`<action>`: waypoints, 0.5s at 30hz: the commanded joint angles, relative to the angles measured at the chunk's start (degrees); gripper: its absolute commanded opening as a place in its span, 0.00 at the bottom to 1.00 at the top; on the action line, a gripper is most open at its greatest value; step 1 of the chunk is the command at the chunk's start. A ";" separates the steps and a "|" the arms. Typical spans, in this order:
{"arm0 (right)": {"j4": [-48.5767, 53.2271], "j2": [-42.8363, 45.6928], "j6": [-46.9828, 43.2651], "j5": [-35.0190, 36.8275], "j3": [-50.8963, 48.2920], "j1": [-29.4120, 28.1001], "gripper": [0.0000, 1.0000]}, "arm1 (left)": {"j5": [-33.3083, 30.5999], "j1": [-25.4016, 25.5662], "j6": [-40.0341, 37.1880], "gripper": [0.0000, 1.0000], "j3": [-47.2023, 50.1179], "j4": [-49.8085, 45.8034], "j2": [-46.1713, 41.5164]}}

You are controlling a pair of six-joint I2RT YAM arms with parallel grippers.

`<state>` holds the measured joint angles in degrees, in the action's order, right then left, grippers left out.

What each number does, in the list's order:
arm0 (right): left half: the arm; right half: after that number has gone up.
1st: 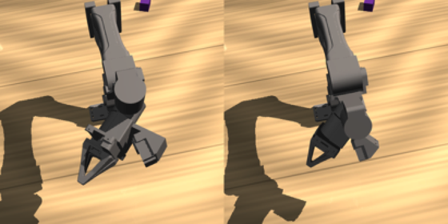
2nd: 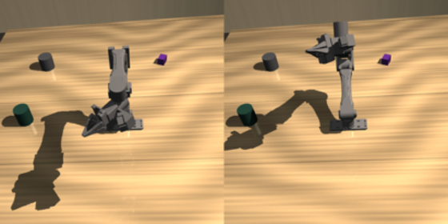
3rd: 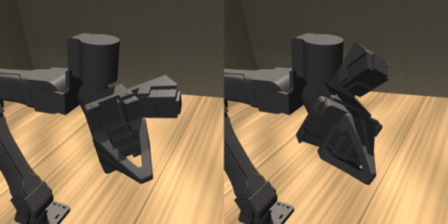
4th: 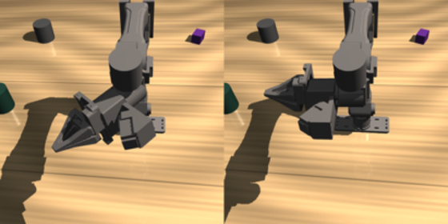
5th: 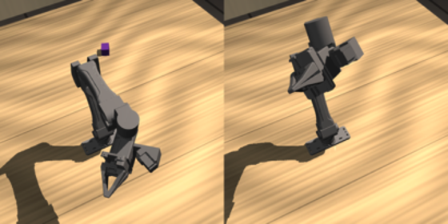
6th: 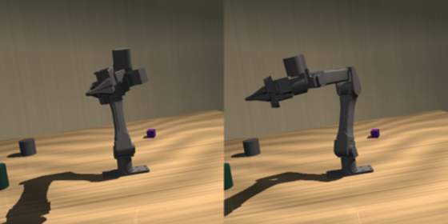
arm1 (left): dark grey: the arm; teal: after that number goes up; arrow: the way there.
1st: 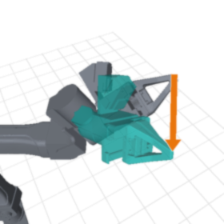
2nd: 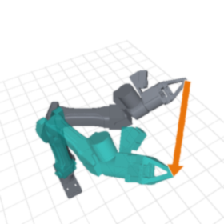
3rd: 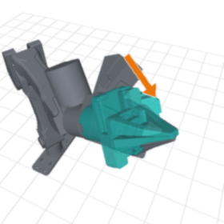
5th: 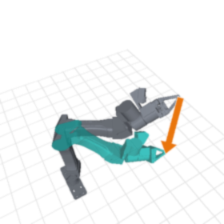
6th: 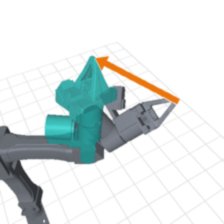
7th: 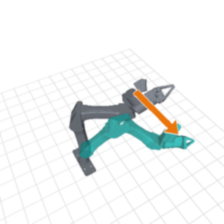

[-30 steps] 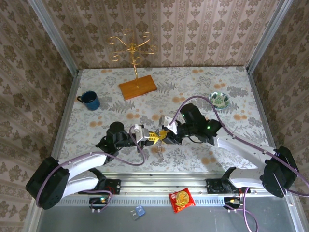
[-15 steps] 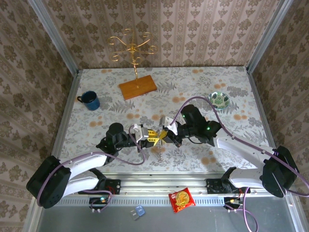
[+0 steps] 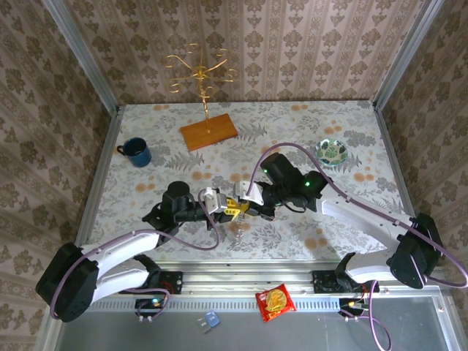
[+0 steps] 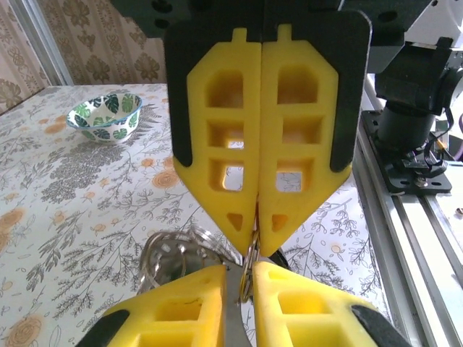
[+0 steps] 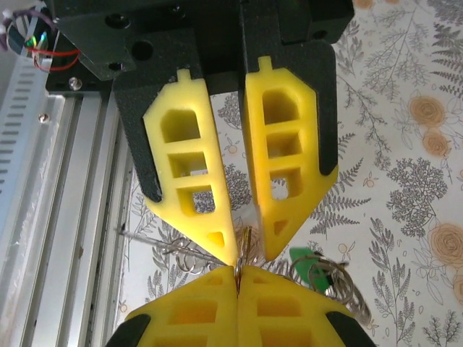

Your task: Put the keys on the keyring

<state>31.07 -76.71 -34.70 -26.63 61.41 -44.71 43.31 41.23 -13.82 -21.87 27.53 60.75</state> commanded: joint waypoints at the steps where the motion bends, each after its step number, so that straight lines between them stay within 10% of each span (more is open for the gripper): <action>1: 5.06 -1.19 -3.40 0.35 3.98 -1.53 0.00 | 0.99 0.08 -2.26 0.14 -2.84 -2.27 0.16; 9: 1.02 -0.97 0.69 -3.56 3.10 -0.53 0.01 | 1.78 0.05 -2.01 0.00 -2.33 -0.13 0.27; 15: -8.60 5.13 11.14 -8.27 -4.42 5.90 0.32 | 0.57 0.05 0.73 0.00 1.14 6.21 -0.36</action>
<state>27.94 -74.76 -29.80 -30.20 59.24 -40.80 44.05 41.21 -14.81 -22.06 28.25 60.80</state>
